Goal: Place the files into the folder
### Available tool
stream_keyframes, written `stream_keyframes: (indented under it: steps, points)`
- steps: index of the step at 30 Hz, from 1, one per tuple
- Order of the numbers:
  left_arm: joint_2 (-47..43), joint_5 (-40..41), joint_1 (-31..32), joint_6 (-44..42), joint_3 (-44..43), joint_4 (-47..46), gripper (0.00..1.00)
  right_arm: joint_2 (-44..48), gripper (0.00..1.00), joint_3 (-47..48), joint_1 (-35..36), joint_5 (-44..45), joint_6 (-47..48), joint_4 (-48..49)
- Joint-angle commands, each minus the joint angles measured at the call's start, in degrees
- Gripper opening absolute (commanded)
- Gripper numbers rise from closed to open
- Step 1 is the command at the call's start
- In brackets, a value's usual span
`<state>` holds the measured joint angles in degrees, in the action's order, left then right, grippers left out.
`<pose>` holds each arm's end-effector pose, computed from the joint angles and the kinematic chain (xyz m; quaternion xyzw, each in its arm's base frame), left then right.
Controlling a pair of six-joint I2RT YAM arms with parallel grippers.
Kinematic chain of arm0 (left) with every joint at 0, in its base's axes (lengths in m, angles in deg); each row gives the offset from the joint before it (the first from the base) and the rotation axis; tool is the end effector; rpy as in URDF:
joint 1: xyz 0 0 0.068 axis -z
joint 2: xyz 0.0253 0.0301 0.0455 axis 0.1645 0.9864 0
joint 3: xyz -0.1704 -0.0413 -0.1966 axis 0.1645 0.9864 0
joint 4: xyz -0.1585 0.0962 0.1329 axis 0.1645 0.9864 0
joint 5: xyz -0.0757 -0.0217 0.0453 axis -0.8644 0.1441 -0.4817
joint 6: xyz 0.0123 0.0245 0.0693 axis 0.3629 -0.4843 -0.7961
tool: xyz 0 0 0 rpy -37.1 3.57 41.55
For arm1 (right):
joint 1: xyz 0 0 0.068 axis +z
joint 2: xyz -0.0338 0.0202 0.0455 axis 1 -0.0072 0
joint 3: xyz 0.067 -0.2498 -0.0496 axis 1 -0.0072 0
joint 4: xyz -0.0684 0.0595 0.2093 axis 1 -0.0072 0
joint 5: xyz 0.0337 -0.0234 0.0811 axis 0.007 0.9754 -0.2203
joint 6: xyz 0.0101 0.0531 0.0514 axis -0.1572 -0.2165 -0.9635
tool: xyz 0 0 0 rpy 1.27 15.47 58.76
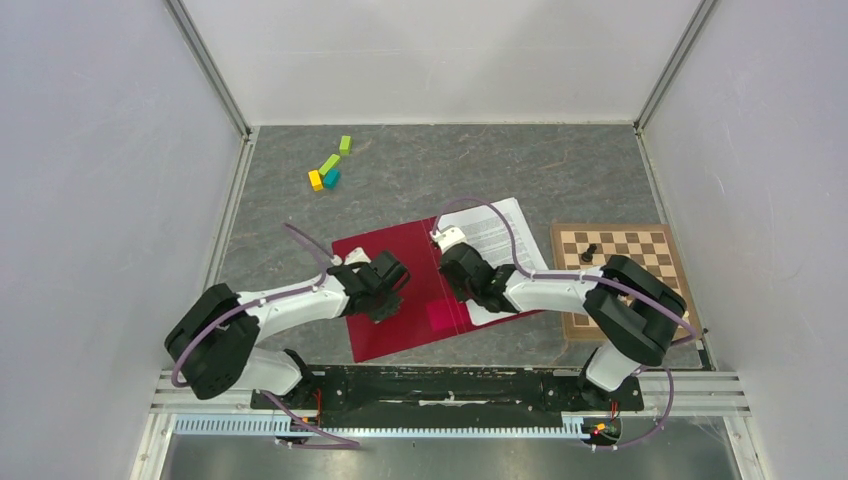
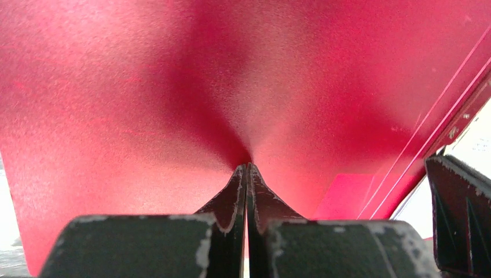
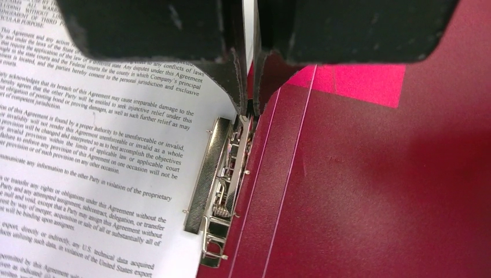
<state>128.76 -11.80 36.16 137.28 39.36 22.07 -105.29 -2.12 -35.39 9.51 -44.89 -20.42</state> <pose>0.1545 -0.1378 0.1399 -0.2959 0.9351 -0.0901 0.1731 0.1942 0.2355 0.1451 -0.2615 0.8932 0.0644 0.3600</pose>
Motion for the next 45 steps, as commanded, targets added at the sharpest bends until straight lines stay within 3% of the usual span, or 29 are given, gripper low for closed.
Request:
stream_keyframes:
  steps: [1,10,31,45]
  points:
    - [6.7,-1.3,3.4,3.7,2.3,-0.4,0.02,-2.8,0.00,-4.1,-3.1,-0.6,1.9,-13.6]
    - [13.2,-2.5,6.9,3.9,-0.1,-3.3,0.02,-5.1,0.00,-1.7,-3.3,-2.6,2.5,-14.1]
    - [15.5,-3.6,6.9,4.6,1.2,-7.5,0.02,-6.9,0.00,2.8,-3.3,-11.9,3.0,-13.9]
    - [16.2,-3.9,6.9,4.5,1.4,-8.2,0.02,-5.9,0.00,4.3,-3.3,-12.9,2.9,-14.6]
